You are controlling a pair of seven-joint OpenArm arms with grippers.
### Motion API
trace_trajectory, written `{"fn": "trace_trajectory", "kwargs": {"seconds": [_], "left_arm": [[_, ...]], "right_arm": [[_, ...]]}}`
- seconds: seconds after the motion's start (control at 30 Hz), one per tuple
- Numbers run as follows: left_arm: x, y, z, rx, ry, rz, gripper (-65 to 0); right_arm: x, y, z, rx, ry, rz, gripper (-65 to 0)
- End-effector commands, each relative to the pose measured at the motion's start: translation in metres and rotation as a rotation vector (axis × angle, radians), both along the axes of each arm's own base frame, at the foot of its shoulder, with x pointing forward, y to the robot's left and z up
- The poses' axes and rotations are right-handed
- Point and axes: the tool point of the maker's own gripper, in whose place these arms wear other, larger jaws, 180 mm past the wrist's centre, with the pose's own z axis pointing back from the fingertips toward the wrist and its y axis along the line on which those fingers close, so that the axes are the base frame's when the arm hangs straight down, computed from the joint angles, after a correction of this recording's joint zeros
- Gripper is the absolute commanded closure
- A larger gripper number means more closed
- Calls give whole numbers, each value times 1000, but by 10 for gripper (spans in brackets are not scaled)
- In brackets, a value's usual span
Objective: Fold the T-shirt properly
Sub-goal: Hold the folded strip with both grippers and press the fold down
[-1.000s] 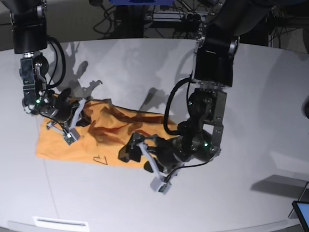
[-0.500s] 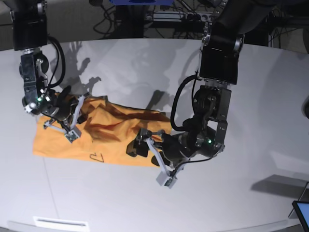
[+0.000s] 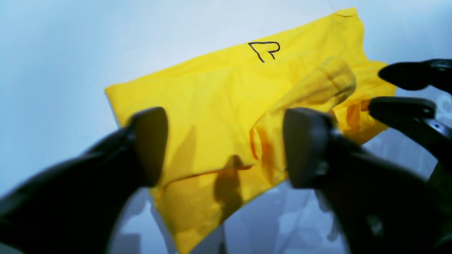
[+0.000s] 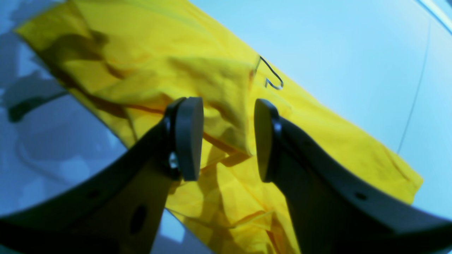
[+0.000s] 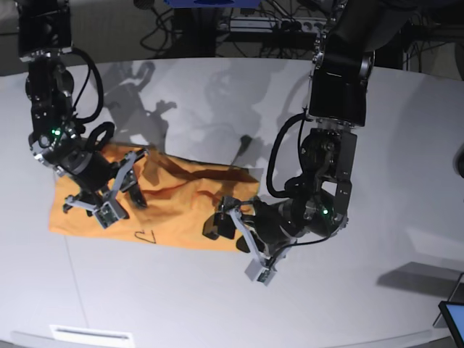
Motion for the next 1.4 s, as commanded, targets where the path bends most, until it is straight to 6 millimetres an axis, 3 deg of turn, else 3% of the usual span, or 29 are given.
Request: {"fn": "trace_trajectory", "kwargs": {"seconds": [0.0,0.13,0.2,0.67,0.87,1.03,1.23,1.37], "left_arm": [[11,-4,24,-35,-72,2,-351],[15,-4,29,-60,-99,14,-166],[16,-4,29,-61,-100,15,-107],[23,-5,34,-77,-126,29,-99],[40,0,6,-97,-61,80,-101],[47,-5,-11,-97,-1,87,-101],[31,-32,-42,11,64,-29,-101],[24,-26,-66,99,89,-36,-99]], "right_arm": [[7,1,21,12,-66,6,-222],[6,3,22,7,-60,8,-84],[5,7,22,20,-58,12,-3],[16,32,28,109,-66,9,-4],[27,29,7,112,-5,-9,-4],[27,47,-14,83,57,50,-3],[14,44,-47,83,147,36,-3],[1,41,-59,77,183,27,-3]]}}
